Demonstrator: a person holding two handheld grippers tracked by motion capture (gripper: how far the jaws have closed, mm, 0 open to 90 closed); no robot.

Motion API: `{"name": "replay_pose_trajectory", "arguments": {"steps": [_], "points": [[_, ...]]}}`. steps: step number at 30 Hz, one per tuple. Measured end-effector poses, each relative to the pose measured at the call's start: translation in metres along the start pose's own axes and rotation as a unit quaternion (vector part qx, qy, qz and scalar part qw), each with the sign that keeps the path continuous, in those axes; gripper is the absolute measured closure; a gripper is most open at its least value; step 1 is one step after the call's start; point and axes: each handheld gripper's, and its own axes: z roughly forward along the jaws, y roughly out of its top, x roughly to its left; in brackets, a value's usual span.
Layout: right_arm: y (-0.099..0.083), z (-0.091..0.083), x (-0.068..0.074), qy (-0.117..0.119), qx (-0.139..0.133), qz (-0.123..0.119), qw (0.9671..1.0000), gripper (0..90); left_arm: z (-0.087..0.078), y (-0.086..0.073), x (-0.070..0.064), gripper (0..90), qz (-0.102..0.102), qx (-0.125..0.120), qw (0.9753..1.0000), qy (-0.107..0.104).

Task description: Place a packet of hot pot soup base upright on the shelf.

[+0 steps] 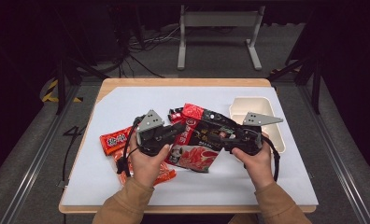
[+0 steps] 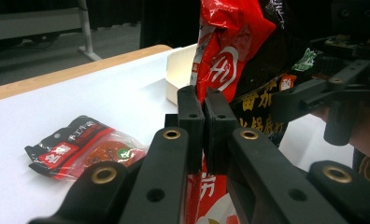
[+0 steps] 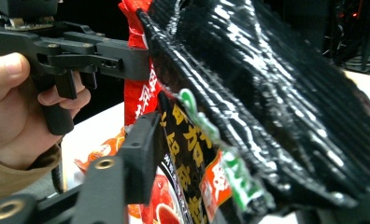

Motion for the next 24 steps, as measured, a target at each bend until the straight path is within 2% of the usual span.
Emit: {"name": "replay_pose_trajectory", "arguments": {"steps": [3, 6, 7, 9, 15, 21, 24], "points": [[-0.002, 0.001, -0.004, 0.007, -0.004, 0.011, 0.9999, 55.3, 0.0, 0.0, 0.0, 87.8, -0.001, -0.002, 1.0, 0.0], [-0.003, 0.002, -0.005, 0.006, -0.011, 0.009, 0.9999, 57.5, 0.0, 0.0, -0.001, 87.8, 0.0, -0.003, 1.0, -0.001], [-0.003, 0.002, -0.006, 0.005, -0.006, -0.002, 1.0, 62.0, 0.0, 0.0, -0.001, 87.8, 0.003, -0.003, 1.0, 0.001], [-0.003, 0.002, -0.006, 0.004, 0.0, -0.006, 1.0, 63.9, 0.0, -0.001, -0.002, 87.8, 0.001, -0.002, 1.0, -0.001], [-0.001, 0.001, -0.007, 0.018, 0.013, -0.011, 0.9997, 74.7, 0.0, -0.001, 0.0, 87.4, -0.003, -0.001, 1.0, -0.001], [0.004, 0.0, -0.002, 0.011, 0.033, -0.038, 0.9987, 79.1, -0.001, -0.002, 0.005, 86.5, -0.017, 0.003, 0.9998, -0.011], [0.008, -0.002, 0.002, 0.005, 0.035, -0.051, 0.9981, 80.6, -0.001, -0.002, 0.007, 85.0, -0.028, 0.002, 0.9993, -0.024]]}}
